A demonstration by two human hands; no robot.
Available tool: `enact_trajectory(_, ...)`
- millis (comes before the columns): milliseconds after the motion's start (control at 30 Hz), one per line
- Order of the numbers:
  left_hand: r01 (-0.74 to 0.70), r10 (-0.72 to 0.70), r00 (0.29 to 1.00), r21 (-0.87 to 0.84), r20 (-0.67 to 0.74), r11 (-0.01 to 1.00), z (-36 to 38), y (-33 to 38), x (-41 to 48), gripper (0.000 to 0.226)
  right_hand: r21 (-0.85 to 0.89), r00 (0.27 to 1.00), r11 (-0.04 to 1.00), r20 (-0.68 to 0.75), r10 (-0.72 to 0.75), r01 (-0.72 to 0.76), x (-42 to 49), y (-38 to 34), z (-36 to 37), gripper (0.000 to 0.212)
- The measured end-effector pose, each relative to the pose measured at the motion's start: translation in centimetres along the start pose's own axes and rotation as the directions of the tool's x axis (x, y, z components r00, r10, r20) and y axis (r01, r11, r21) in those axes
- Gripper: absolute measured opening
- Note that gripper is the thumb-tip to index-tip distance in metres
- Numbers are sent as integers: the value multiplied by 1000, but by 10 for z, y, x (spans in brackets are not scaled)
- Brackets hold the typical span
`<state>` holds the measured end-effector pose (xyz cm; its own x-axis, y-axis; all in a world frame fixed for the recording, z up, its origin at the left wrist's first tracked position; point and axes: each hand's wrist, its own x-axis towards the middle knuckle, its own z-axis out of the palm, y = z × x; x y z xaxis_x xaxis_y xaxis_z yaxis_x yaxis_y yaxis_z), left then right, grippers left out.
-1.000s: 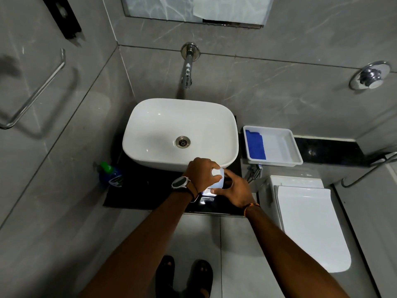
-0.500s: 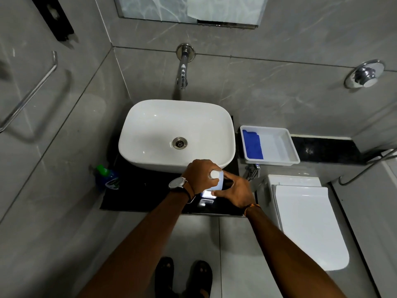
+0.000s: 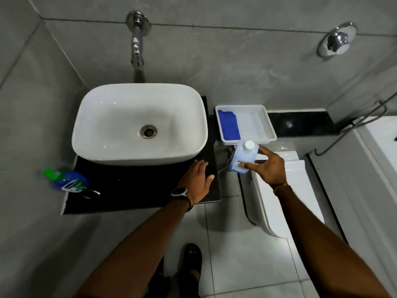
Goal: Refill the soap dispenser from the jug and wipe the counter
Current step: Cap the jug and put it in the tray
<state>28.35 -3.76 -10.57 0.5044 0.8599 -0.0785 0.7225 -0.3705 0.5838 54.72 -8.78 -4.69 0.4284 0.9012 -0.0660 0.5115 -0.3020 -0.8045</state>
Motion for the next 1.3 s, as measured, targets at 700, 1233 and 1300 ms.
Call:
enact_trajectory(700,67,-79,996,302,28,951,95,1,49,79,-68,997,995,12,78,-77,215,66,-54,76)
enact_trajectory(1233,87,-114,991,322,66,943,98,-2,50,78,-60,962,971,135,238,-232,353,112,-14,80)
enact_trajectory(1300,93,-119,991,323,63,942,99,-2,50,79,-56,955,963,125,268,-263,364,121,-12,82)
